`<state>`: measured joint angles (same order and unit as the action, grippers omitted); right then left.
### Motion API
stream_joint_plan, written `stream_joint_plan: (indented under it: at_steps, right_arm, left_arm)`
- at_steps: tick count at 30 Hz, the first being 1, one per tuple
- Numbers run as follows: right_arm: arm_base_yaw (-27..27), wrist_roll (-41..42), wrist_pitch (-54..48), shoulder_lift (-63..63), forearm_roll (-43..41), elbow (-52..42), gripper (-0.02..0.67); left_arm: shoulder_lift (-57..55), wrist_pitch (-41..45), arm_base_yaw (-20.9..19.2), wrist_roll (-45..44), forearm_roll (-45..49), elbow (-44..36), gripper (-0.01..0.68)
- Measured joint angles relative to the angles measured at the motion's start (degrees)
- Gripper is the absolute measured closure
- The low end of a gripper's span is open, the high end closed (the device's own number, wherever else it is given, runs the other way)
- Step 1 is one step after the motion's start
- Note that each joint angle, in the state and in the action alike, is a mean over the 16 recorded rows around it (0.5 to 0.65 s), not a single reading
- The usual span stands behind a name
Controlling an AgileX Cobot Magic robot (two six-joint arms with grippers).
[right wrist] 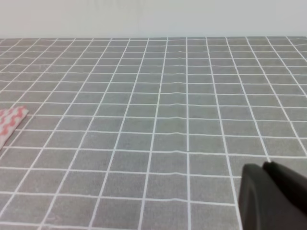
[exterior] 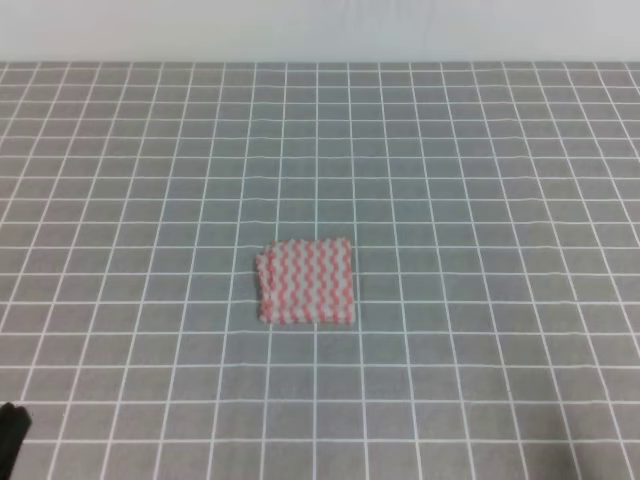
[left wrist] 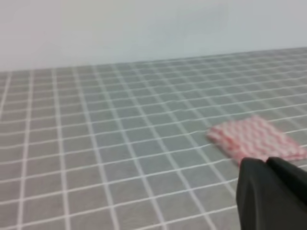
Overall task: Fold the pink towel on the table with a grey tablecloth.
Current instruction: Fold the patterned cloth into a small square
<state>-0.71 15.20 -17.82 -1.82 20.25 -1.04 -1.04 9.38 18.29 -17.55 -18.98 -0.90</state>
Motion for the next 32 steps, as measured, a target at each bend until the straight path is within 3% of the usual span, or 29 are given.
stream_joint_plan:
  at_steps: [8,16,32]
  right_arm:
    - [0.0,0.0,0.0,0.1,0.0,0.0,0.665]
    - [0.0,0.0,0.2,0.1,0.0,-0.1,0.665]
    - [0.0,0.0,0.1,0.4,0.0,0.1,0.665]
  left_arm:
    - [1.5,5.9,0.0,16.0,18.5,0.0,0.675]
    - [2.3,10.9,0.0,16.8,19.7,0.3,0.676]
    - [2.4,10.9,-0.3,16.5,19.8,0.1,0.675]
